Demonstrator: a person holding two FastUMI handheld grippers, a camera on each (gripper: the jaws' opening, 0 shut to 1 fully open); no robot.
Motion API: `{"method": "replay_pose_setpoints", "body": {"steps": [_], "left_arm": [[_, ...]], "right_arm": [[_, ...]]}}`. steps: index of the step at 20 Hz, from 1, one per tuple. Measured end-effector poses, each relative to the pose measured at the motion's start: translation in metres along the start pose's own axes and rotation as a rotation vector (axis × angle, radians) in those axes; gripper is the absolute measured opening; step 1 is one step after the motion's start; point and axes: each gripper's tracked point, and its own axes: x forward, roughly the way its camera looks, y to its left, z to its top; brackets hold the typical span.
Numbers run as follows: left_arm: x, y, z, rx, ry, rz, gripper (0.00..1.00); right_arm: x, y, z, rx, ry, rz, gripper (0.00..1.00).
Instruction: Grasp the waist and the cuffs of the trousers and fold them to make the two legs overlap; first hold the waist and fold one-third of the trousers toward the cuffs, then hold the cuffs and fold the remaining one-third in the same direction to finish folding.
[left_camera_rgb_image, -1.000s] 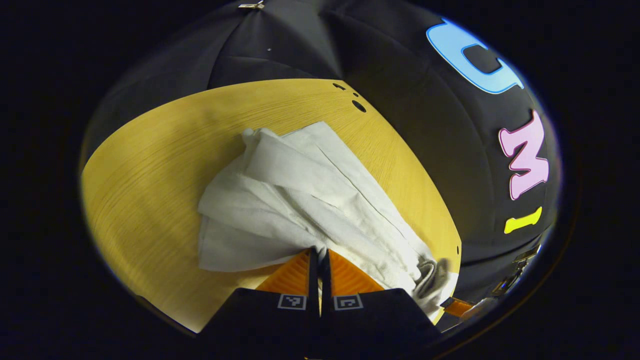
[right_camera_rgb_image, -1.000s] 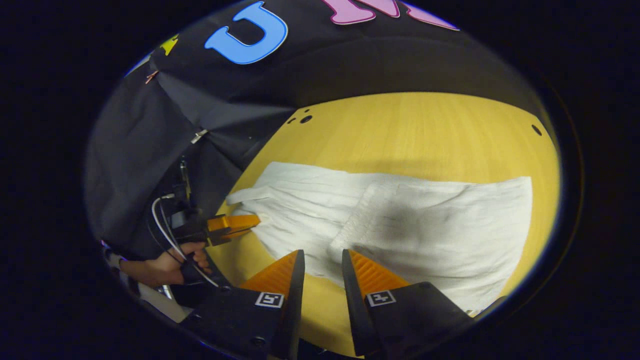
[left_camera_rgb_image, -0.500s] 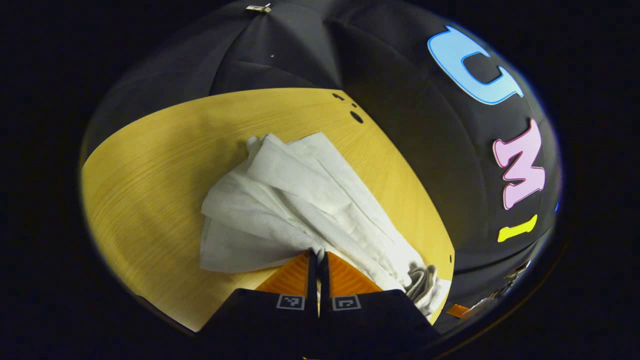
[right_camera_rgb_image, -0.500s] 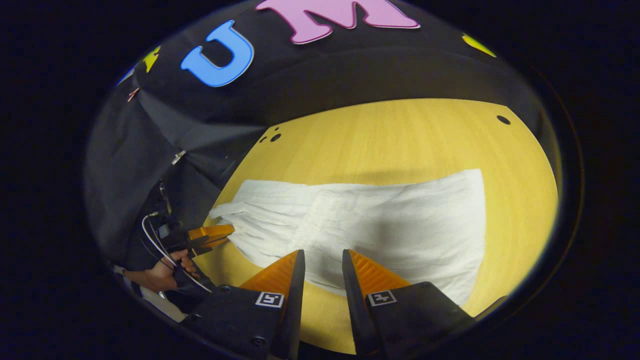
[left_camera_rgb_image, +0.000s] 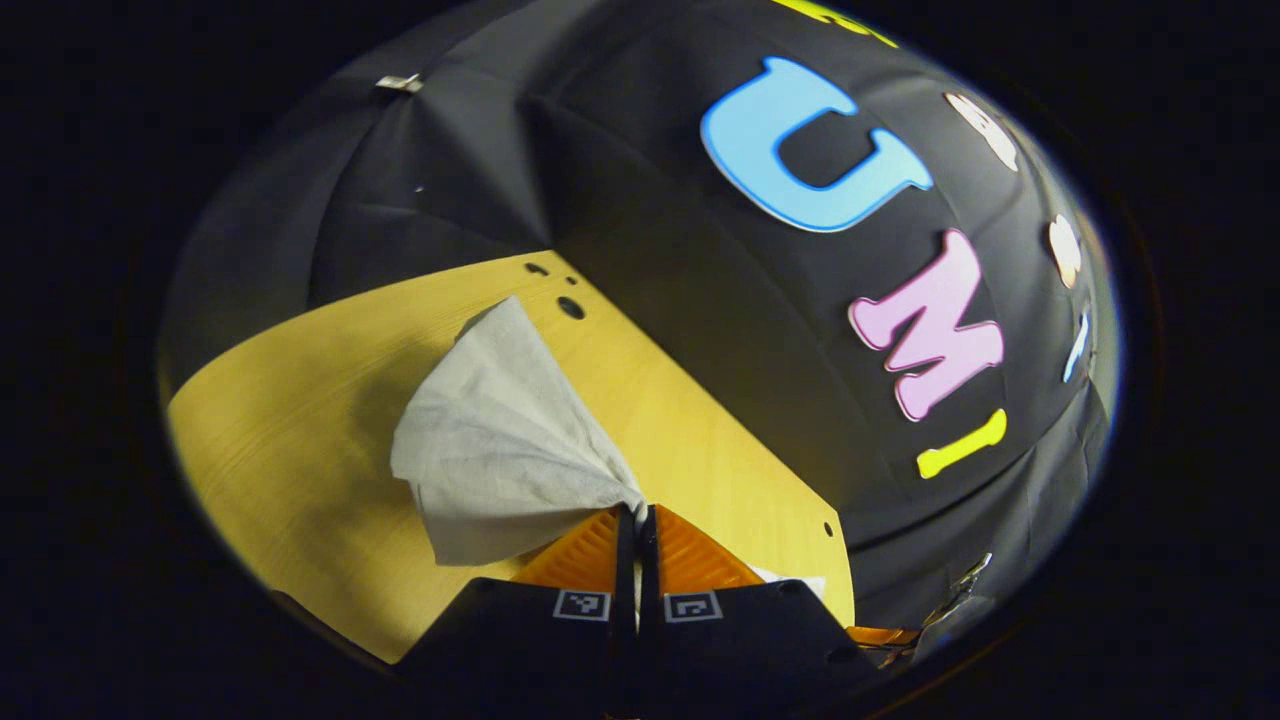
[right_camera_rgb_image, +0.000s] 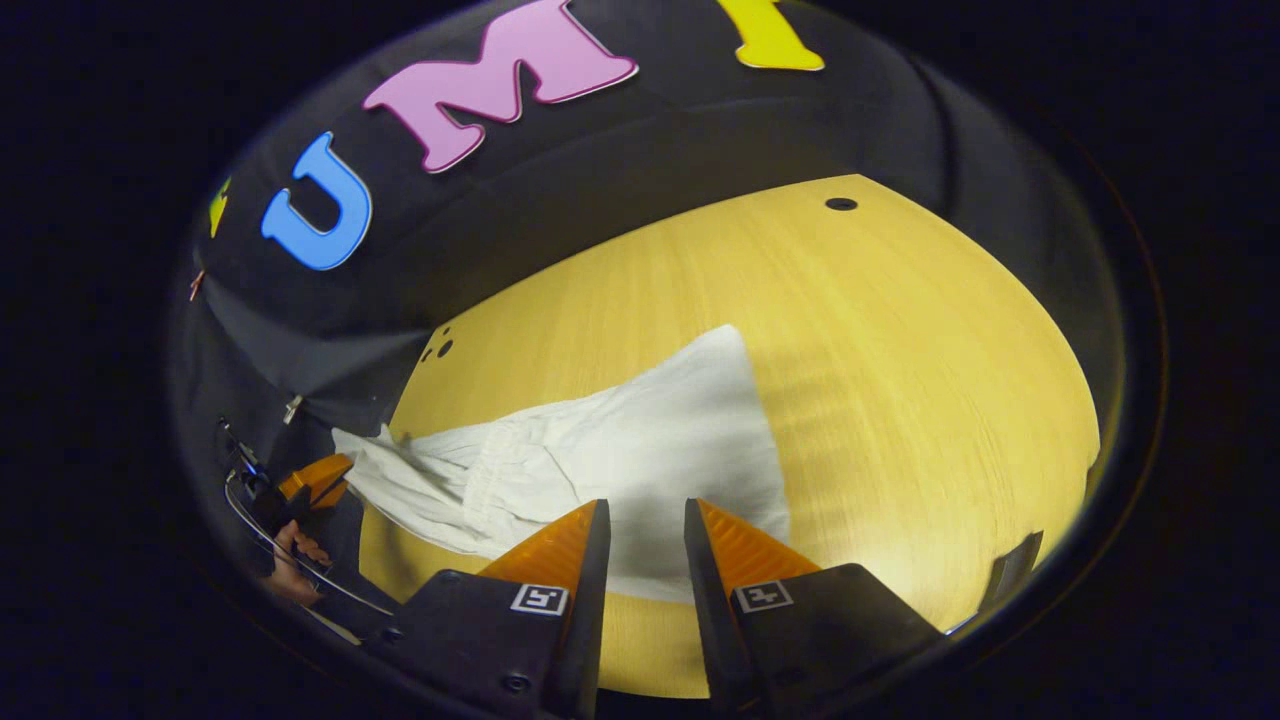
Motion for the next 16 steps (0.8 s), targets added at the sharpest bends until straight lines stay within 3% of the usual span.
{"method": "replay_pose_setpoints", "body": {"steps": [8,16], "left_arm": [[0.021,-0.119,-0.006,0.304,0.014,-0.167,0.05],[0.035,-0.222,-0.100,0.617,0.151,-0.343,0.06]], "right_arm": [[-0.035,-0.053,0.023,0.095,-0.096,-0.059,0.46],[-0.055,-0.102,0.026,0.174,-0.134,-0.105,0.46]]}}
